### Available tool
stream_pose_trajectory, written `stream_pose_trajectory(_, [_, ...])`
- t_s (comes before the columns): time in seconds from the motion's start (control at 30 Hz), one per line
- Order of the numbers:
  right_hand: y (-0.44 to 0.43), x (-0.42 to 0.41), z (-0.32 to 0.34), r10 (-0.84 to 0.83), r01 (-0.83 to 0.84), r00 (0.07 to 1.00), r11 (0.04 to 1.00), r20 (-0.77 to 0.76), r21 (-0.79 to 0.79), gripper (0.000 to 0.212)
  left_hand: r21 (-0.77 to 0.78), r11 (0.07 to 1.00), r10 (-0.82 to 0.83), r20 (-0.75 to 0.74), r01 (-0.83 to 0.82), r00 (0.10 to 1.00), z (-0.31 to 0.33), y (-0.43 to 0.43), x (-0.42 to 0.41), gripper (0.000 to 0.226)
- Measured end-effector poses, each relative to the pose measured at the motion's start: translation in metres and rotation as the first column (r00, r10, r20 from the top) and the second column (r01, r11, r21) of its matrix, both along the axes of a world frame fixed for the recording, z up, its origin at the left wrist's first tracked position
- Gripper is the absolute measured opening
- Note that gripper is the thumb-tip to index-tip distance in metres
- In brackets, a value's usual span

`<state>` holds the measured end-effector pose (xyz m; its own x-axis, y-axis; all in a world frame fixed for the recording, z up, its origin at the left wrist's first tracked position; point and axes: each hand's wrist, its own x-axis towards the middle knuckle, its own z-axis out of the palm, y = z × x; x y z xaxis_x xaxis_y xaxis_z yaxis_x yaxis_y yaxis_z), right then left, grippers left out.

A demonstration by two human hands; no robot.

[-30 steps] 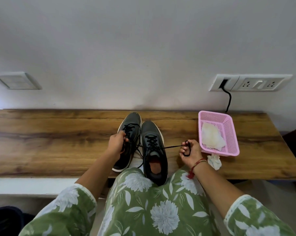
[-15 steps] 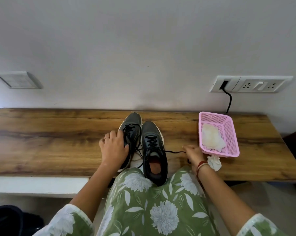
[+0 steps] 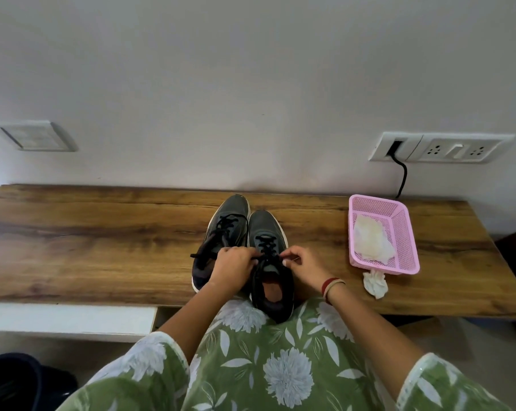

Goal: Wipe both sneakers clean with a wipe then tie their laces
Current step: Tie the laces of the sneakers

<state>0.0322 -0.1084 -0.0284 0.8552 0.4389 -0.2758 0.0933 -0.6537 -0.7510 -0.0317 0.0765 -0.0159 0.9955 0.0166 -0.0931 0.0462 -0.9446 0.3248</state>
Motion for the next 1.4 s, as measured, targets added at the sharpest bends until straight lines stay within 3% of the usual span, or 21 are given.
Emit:
stream_pose_trajectory(0.13, [-0.004,-0.001,0.001,0.040,-0.039,0.999,0.999,0.022,-0.023,0.014,-0.046,0.999,0.027,0.015,-0.027,1.000,0.001,0.003,0.000,0.021])
stream_pose_trajectory(0.37, [-0.006,0.007,0.006,0.243,-0.154,0.937,0.932,0.250,-0.329,0.013,-0.083,0.985,0.149,-0.054,-0.153,0.987,0.005,0.003,0.001,0.020])
stream_pose_trajectory(0.47, [-0.009,0.007,0.013,0.220,-0.144,0.948,0.942,0.231,-0.304,0.008,-0.204,0.942,0.237,-0.156,-0.266,0.959,0.005,-0.003,0.004,0.016])
stream_pose_trajectory(0.57, [-0.016,0.002,0.014,0.037,-0.036,0.999,0.999,0.025,-0.041,0.020,-0.497,0.735,0.285,-0.389,-0.461,0.876,-0.002,-0.019,0.010,0.017])
stream_pose_trajectory(0.67, [-0.020,-0.002,0.009,-0.107,0.128,0.980,0.985,-0.167,0.117,0.025,-0.647,0.518,0.313,-0.465,-0.559,0.828,-0.010,-0.031,0.014,0.026])
stream_pose_trajectory(0.8, [-0.019,-0.002,0.003,-0.277,0.349,0.910,0.914,-0.309,0.206,0.024,-0.676,0.417,0.351,-0.496,-0.607,0.794,-0.013,-0.040,0.018,0.023])
stream_pose_trajectory(1.0, [-0.023,-0.001,0.004,-0.277,0.373,0.881,0.905,-0.383,0.203,0.025,-0.662,0.429,0.348,-0.506,-0.614,0.789,-0.013,-0.034,0.019,0.025])
stream_pose_trajectory(1.1, [-0.026,0.001,0.006,-0.233,0.275,0.933,0.953,-0.274,0.127,0.024,-0.646,0.531,0.325,-0.443,-0.549,0.836,-0.011,-0.029,0.015,0.030])
stream_pose_trajectory(1.2, [-0.029,0.005,0.014,-0.161,0.228,0.922,0.960,-0.352,0.161,0.027,-0.646,0.590,0.275,-0.403,-0.484,0.873,-0.006,-0.021,0.014,0.031])
stream_pose_trajectory(1.33, [-0.031,0.008,0.032,-0.173,0.312,0.886,0.909,-0.430,0.277,0.025,-0.723,0.477,0.262,-0.425,-0.499,0.866,0.010,-0.014,0.018,0.031])
stream_pose_trajectory(1.4, [-0.026,0.009,0.035,-0.172,0.367,0.856,0.866,-0.487,0.339,0.021,-0.710,0.513,0.264,-0.405,-0.483,0.876,0.012,-0.016,0.022,0.034])
